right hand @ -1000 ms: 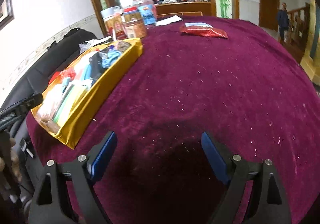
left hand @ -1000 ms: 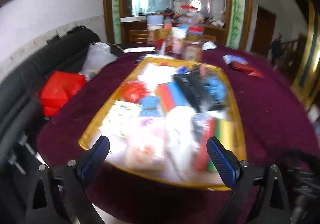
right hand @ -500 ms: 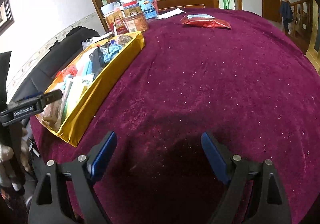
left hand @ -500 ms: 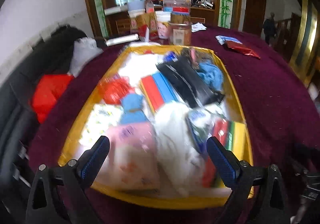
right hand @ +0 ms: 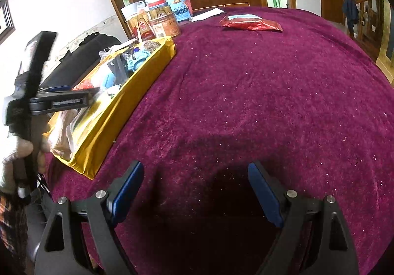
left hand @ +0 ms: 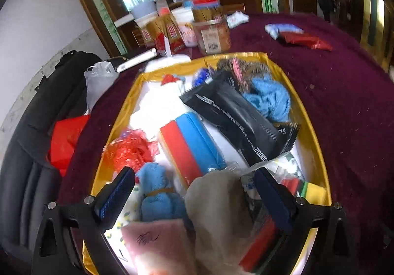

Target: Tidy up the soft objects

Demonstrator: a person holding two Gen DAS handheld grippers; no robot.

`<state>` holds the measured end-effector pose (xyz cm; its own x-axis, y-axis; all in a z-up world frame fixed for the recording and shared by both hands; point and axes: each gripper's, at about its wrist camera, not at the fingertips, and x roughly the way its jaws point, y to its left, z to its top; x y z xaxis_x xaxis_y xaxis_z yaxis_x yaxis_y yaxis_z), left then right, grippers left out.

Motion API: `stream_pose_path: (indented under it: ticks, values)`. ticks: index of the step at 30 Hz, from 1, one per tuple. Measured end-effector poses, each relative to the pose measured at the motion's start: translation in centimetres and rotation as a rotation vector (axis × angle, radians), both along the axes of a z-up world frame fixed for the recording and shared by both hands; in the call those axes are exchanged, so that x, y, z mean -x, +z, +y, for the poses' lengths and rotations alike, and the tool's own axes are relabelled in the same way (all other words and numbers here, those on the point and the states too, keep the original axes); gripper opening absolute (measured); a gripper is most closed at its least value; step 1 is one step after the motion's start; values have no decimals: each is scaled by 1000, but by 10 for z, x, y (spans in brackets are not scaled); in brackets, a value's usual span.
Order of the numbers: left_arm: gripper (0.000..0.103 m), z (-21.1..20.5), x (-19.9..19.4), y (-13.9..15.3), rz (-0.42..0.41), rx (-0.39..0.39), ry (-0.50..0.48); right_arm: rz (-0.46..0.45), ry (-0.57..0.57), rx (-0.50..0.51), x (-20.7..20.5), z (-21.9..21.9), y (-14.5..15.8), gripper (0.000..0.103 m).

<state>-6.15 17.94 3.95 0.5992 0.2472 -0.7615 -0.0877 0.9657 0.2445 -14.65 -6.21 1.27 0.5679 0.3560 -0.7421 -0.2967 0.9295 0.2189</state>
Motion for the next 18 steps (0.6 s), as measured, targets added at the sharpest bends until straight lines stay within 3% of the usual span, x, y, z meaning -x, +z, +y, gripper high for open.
stream_pose_path:
  ticks: [4,9,10,12,13,14,15,16,18]
  values:
    - [99,5,28,16,-108,81,-20,-1,12,15,1,3,0,88]
    - [103,17,102,61,-394,157,14,-78,8,-31,11,-2,13,88]
    - [103,20,114,68,-451,191,3,-76,3,-42,10,-3,14,88]
    - [103,30,129,73,-532,331,-46,-58,0,-40,7,-2,13,88]
    - [103,36,125,72,-518,396,-62,-50,-3,-33,6,-1,11,88]
    - [103,40,116,67,-450,466,-67,-47,-5,-27,7,0,10,88]
    - [103,41,105,63,-375,487,-46,-49,-3,-25,8,0,11,88]
    - [103,40,99,60,-336,477,-14,-52,-3,-23,9,1,12,88]
    - [103,33,105,65,-389,396,33,-81,2,-10,14,3,20,88]
